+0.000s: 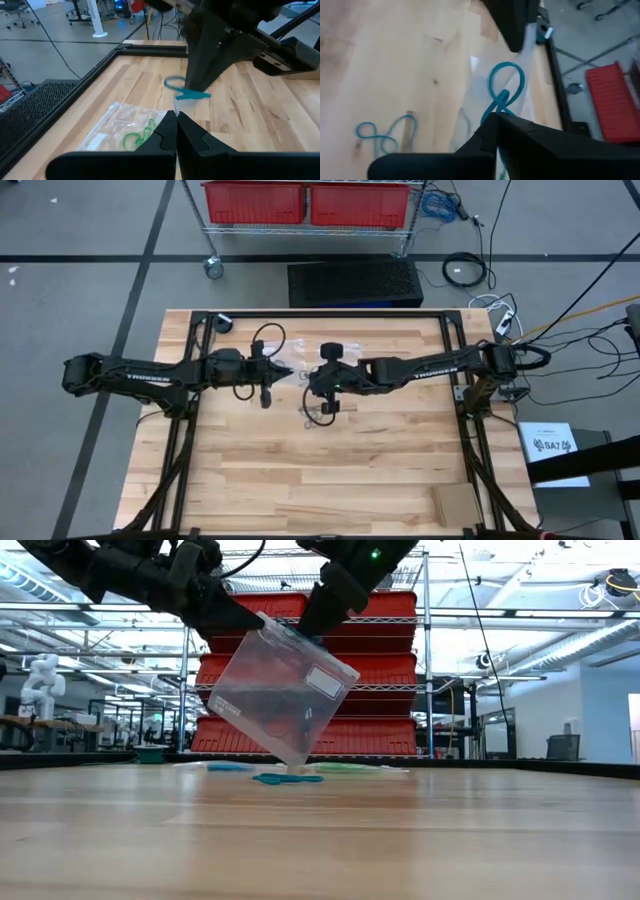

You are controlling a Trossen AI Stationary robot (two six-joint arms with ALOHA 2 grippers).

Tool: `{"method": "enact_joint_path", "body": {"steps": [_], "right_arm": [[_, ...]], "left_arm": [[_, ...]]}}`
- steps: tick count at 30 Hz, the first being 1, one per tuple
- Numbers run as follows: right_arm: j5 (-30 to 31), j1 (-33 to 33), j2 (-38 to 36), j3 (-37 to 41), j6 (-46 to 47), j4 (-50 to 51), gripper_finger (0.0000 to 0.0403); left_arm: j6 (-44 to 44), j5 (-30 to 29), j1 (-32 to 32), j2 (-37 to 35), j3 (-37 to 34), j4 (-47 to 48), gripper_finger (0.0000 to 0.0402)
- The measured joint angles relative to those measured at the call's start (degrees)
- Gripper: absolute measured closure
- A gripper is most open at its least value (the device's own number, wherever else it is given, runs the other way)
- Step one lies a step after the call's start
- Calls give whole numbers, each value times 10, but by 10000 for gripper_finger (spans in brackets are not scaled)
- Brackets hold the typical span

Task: Sort rubber bands
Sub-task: Put the blue rubber band into the transparent zip bag

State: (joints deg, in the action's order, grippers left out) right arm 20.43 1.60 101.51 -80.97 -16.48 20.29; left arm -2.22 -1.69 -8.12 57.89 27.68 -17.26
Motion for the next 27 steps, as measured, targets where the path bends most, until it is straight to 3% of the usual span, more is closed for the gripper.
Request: {"method": "enact_joint_path", "body": {"steps": [9,21,27], "right_arm": [[-88,-35,18,0,61,-12,395],[-156,-43,-5,-1,142,8,285],[-167,-42,-15,-1,157,15,267]], "left_arm": [[3,19,0,0,0,-3,401],[3,31,0,2,0,2,401],[3,31,0,2,0,2,401]]}}
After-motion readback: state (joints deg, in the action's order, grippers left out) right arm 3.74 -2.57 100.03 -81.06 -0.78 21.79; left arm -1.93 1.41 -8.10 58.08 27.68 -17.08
